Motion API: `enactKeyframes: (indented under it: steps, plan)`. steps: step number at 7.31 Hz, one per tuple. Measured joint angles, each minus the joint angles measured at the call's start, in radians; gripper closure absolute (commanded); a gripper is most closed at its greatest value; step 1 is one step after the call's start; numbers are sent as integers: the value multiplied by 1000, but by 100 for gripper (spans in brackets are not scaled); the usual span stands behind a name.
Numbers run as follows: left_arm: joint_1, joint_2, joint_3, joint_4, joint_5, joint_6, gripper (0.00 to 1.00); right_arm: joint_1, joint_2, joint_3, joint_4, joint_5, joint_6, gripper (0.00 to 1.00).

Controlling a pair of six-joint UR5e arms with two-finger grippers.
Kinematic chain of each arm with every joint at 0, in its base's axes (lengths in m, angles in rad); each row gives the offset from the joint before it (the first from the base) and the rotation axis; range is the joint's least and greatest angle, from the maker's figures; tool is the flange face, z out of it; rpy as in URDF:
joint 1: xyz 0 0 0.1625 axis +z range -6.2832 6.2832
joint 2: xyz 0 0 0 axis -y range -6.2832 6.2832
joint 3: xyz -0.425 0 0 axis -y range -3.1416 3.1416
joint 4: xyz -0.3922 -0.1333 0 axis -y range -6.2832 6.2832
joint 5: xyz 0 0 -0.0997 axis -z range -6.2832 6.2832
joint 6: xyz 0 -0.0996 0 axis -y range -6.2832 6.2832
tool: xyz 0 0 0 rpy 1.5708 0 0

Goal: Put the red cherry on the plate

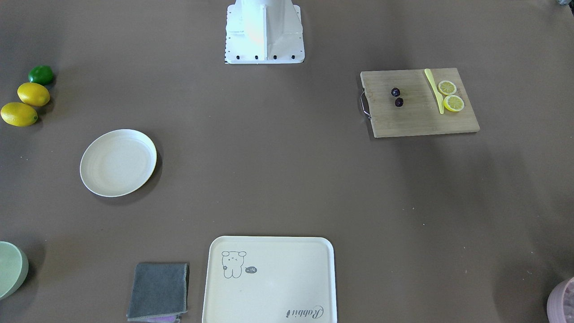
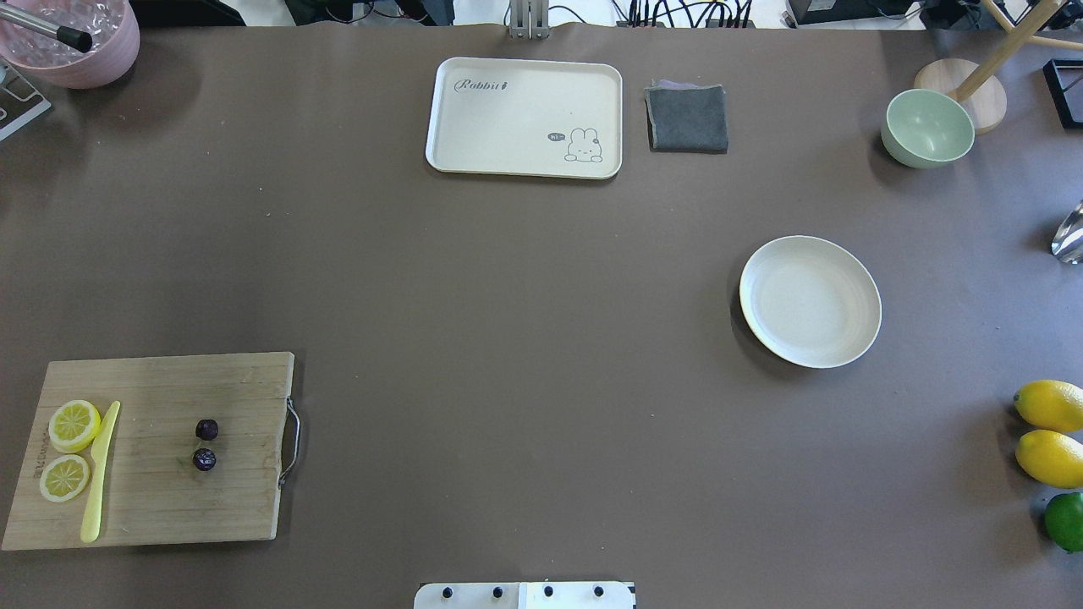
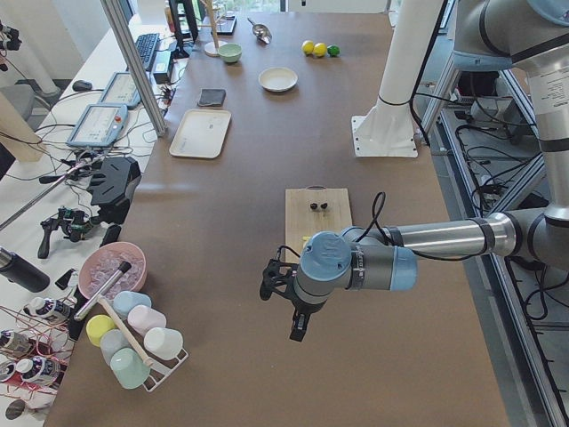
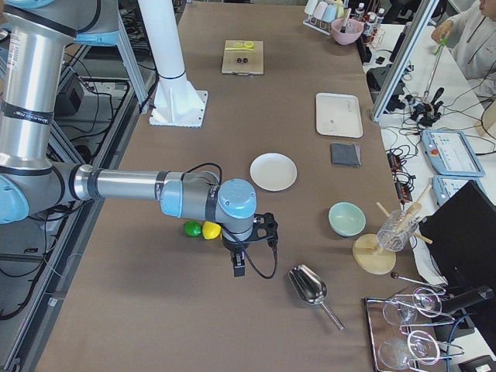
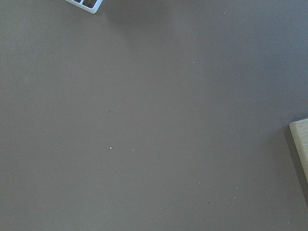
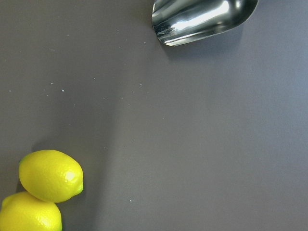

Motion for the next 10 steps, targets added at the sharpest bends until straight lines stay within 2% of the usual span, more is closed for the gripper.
enactKeyframes:
  steps: [10]
  plan:
    - [8,-10,-1,-4,-1,2,2,12,32,8,-6,-24,-3,0]
